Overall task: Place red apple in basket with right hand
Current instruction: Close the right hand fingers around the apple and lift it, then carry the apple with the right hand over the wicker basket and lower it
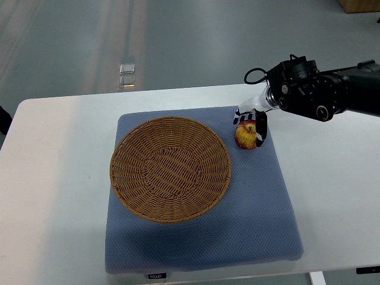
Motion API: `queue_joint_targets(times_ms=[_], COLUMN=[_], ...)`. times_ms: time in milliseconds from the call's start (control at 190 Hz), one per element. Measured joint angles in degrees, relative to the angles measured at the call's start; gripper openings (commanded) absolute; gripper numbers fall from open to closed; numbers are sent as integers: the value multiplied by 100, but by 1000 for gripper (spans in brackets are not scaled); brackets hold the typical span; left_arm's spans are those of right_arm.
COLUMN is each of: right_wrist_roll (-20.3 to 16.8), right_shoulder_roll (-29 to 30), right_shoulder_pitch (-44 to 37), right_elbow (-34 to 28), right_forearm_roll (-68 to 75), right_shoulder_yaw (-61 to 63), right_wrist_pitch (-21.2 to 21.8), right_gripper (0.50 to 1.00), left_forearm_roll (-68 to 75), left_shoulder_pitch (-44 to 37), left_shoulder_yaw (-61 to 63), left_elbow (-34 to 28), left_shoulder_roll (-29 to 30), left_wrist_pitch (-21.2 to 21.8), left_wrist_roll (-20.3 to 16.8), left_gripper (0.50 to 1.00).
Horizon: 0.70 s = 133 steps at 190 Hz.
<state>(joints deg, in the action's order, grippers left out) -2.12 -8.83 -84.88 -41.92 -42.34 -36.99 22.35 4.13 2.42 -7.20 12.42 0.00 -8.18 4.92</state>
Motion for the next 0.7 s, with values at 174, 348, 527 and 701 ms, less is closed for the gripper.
queue_joint_targets(times_ms=[174, 348, 527, 701], right_wrist_roll=[77, 136, 153, 177], right_shoulder_roll=[4, 3, -116, -458], right_shoulder_pitch=[58, 74, -136, -996], right_elbow=[53, 87, 60, -329], right_forearm_roll=[-22, -135, -167, -102], right_shoulder_yaw=[0, -6, -20, 22], right_wrist_pitch=[-36, -112, -67, 395], right_gripper=[654, 588, 584, 592], left_forearm_roll=[0, 0, 0, 0], left_shoulder_pitch=[-3, -3, -3, -3], left_shoulder_yaw=[7, 9, 9, 9], left_elbow=[-3, -6, -12, -6], left_shoulder_roll=[0, 0, 0, 0], left_wrist_pitch=[0, 0, 0, 0], left_wrist_roll=[0, 0, 0, 0], left_gripper=[1000, 1000, 1000, 1000])
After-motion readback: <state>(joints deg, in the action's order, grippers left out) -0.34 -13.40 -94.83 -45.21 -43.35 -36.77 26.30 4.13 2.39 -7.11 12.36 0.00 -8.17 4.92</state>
